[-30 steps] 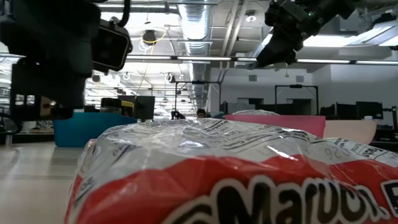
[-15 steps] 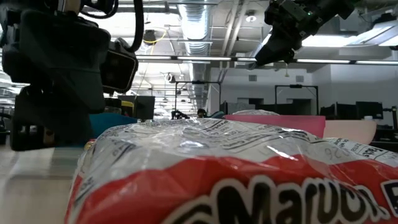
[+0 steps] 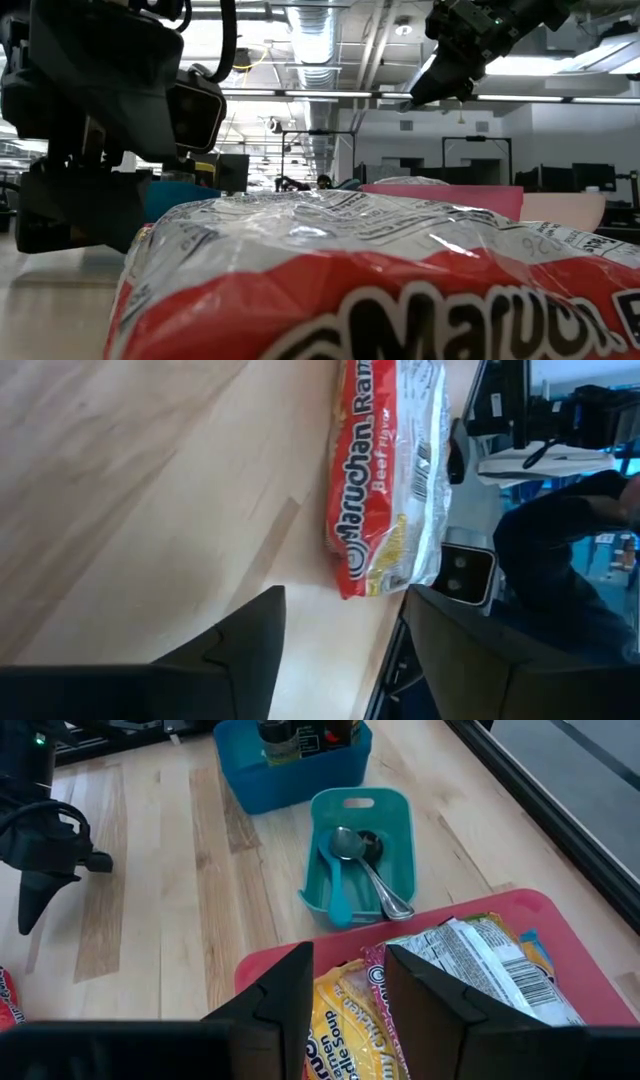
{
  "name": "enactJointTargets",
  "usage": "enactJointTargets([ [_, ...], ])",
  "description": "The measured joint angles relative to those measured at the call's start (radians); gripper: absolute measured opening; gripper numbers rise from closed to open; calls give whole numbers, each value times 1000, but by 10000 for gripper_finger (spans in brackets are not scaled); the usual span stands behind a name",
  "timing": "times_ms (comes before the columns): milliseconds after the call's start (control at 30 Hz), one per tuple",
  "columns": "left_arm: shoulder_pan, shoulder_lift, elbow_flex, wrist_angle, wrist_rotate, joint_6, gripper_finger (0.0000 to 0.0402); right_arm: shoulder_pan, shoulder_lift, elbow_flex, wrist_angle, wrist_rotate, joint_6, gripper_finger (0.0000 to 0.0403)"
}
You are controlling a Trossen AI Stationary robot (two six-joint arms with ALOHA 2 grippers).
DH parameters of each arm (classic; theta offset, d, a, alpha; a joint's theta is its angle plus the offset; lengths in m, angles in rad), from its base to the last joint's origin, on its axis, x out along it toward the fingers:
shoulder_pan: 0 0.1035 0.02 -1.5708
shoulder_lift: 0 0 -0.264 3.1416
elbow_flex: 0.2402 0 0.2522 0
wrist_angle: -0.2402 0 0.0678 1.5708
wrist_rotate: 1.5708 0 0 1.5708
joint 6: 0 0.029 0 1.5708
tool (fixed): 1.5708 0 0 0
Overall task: Pick & Place Food Item
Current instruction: Put the orange noodle pack into the red bin
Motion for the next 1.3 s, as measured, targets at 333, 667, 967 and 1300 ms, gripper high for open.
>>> enactJointTargets([
  [333,0,0,10,17,-24,-1,206,0,0,0,0,0,0,120],
  [667,-5,1,31,-58,-24,-7,204,0,0,0,0,0,0,120],
  [967,-12,101,87,38,44,-31,204,0,0,0,4,-1,0,120],
  [1300,-10,108,106,14,35,-27,204,0,0,0,10,-4,0,120],
])
